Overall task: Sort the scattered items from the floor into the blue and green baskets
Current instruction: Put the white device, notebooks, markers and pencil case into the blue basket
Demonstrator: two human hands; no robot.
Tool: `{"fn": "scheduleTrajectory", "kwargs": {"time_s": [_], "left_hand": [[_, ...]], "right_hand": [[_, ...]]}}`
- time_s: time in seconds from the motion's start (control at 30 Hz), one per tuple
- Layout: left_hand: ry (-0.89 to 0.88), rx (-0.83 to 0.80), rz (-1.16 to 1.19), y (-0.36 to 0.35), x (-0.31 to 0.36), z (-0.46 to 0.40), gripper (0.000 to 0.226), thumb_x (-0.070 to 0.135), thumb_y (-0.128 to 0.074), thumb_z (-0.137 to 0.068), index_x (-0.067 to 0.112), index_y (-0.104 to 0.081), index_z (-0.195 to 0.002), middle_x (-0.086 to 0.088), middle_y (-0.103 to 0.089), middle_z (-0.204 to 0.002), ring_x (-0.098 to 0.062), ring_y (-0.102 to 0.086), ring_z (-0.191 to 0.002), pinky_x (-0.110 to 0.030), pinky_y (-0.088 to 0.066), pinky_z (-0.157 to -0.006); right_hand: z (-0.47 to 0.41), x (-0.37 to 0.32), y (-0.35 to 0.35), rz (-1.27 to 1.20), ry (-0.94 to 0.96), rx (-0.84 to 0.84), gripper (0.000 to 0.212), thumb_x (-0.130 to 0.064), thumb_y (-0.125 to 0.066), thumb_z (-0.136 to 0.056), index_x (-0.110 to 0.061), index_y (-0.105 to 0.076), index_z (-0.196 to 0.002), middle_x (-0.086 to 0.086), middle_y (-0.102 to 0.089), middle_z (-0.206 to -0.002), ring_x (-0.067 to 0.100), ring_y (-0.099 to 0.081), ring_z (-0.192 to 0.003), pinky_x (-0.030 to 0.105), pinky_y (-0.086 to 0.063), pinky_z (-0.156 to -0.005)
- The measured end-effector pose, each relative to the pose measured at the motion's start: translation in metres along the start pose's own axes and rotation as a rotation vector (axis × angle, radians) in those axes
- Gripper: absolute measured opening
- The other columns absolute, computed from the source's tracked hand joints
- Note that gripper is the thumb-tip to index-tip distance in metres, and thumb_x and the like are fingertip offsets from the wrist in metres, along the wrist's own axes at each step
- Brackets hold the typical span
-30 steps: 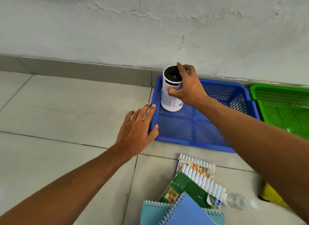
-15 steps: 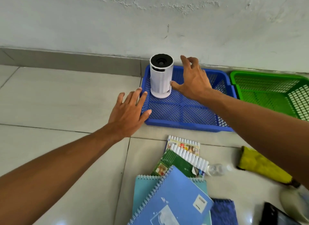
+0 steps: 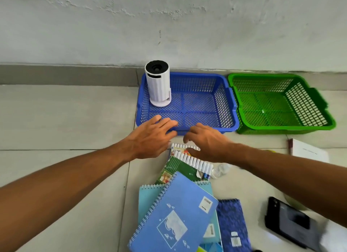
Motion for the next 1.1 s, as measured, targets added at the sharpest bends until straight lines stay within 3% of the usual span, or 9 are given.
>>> {"fn": "scheduleTrajectory", "kwargs": {"time_s": [0.1,0.2,0.3,0.4,0.53,0.67,0.83,0.93,1.1], "left_hand": [[-0.040,0.027,-0.025,-0.003,0.008,-0.009,0.032,0.035,-0.049,-0.092,0.013,-0.057,-0.113,-0.015,-0.053,-0.132,-0.030,-0.055,-0.111,-0.044,-0.035,-0.094],[0.046,-0.054,0.040,-0.009,0.008,-0.013,0.042,0.039,-0.052,-0.091,0.016,-0.052,-0.126,-0.016,-0.050,-0.136,-0.029,-0.057,-0.106,-0.044,-0.040,-0.092],[0.098,-0.153,0.110,-0.015,0.005,-0.011,0.049,0.045,-0.047,-0.095,0.021,-0.044,-0.137,-0.013,-0.045,-0.139,-0.026,-0.057,-0.107,-0.041,-0.041,-0.093],[0.108,-0.254,0.147,-0.025,0.003,-0.003,0.054,0.049,-0.040,-0.096,0.021,-0.036,-0.143,-0.010,-0.030,-0.149,-0.026,-0.050,-0.117,-0.039,-0.037,-0.098],[0.114,-0.283,0.170,-0.026,-0.003,-0.003,0.052,0.047,-0.040,-0.095,0.020,-0.038,-0.140,-0.009,-0.025,-0.150,-0.025,-0.048,-0.117,-0.040,-0.037,-0.099],[0.128,-0.307,0.156,-0.024,-0.002,-0.005,0.051,0.045,-0.039,-0.094,0.019,-0.041,-0.138,-0.011,-0.026,-0.150,-0.026,-0.048,-0.117,-0.039,-0.035,-0.098],[0.117,-0.339,0.145,-0.020,-0.004,-0.004,0.054,0.046,-0.041,-0.095,0.018,-0.037,-0.141,-0.011,-0.024,-0.151,-0.025,-0.046,-0.119,-0.039,-0.036,-0.099],[0.122,-0.354,0.154,-0.018,-0.004,-0.005,0.055,0.046,-0.041,-0.095,0.018,-0.036,-0.142,-0.011,-0.024,-0.151,-0.025,-0.045,-0.121,-0.039,-0.035,-0.101],[0.124,-0.366,0.159,-0.017,-0.004,-0.006,0.055,0.046,-0.041,-0.095,0.017,-0.037,-0.142,-0.011,-0.025,-0.150,-0.025,-0.046,-0.120,-0.039,-0.035,-0.101]], "right_hand": [[0.006,0.002,-0.013,-0.047,-0.029,-0.072,0.031,-0.041,-0.059,-0.092,-0.020,-0.063,-0.116,0.002,-0.064,-0.109,0.025,-0.062,-0.097,0.037,-0.049,-0.080],[0.010,0.002,-0.026,-0.104,-0.047,-0.212,0.030,-0.044,-0.054,-0.095,-0.023,-0.064,-0.115,-0.002,-0.067,-0.109,0.022,-0.064,-0.097,0.033,-0.050,-0.080],[0.011,-0.001,-0.026,-0.148,-0.060,-0.329,0.034,-0.053,-0.051,-0.095,-0.024,-0.066,-0.107,-0.005,-0.069,-0.104,0.018,-0.064,-0.092,0.030,-0.048,-0.080],[0.009,-0.014,-0.021,-0.148,-0.015,-0.456,0.049,-0.066,-0.053,-0.088,-0.025,-0.061,-0.114,-0.007,-0.067,-0.107,0.017,-0.061,-0.093,0.033,-0.049,-0.083],[0.014,-0.042,-0.020,-0.125,-0.011,-0.406,0.077,-0.077,-0.060,-0.074,-0.022,-0.047,-0.127,-0.001,-0.057,-0.114,0.021,-0.055,-0.096,0.035,-0.046,-0.086],[0.033,-0.065,-0.044,-0.196,-0.104,-0.518,0.101,-0.071,-0.074,-0.065,-0.018,-0.030,-0.138,0.007,-0.054,-0.125,0.029,-0.055,-0.106,0.037,-0.045,-0.086],[0.038,-0.066,-0.045,-0.239,-0.089,-0.420,0.085,-0.057,-0.075,-0.073,-0.033,-0.026,-0.138,0.006,-0.054,-0.118,0.031,-0.057,-0.099,0.040,-0.049,-0.081],[0.035,-0.065,-0.030,-0.146,-0.029,-0.347,0.075,-0.057,-0.074,-0.073,-0.034,-0.031,-0.130,0.005,-0.051,-0.111,0.029,-0.057,-0.096,0.039,-0.048,-0.077],[0.037,-0.062,-0.018,0.327,0.001,-0.450,0.087,-0.074,-0.063,-0.072,-0.012,-0.050,-0.131,0.011,-0.046,-0.129,0.029,-0.046,-0.116,0.041,-0.037,-0.098]]}}
Point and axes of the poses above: each hand's wrist, its own z-axis away from the middle knuckle, its own y-axis out of the back of the hand, x = y × z, the point moved 4 cm from there along -z, towards the middle knuckle
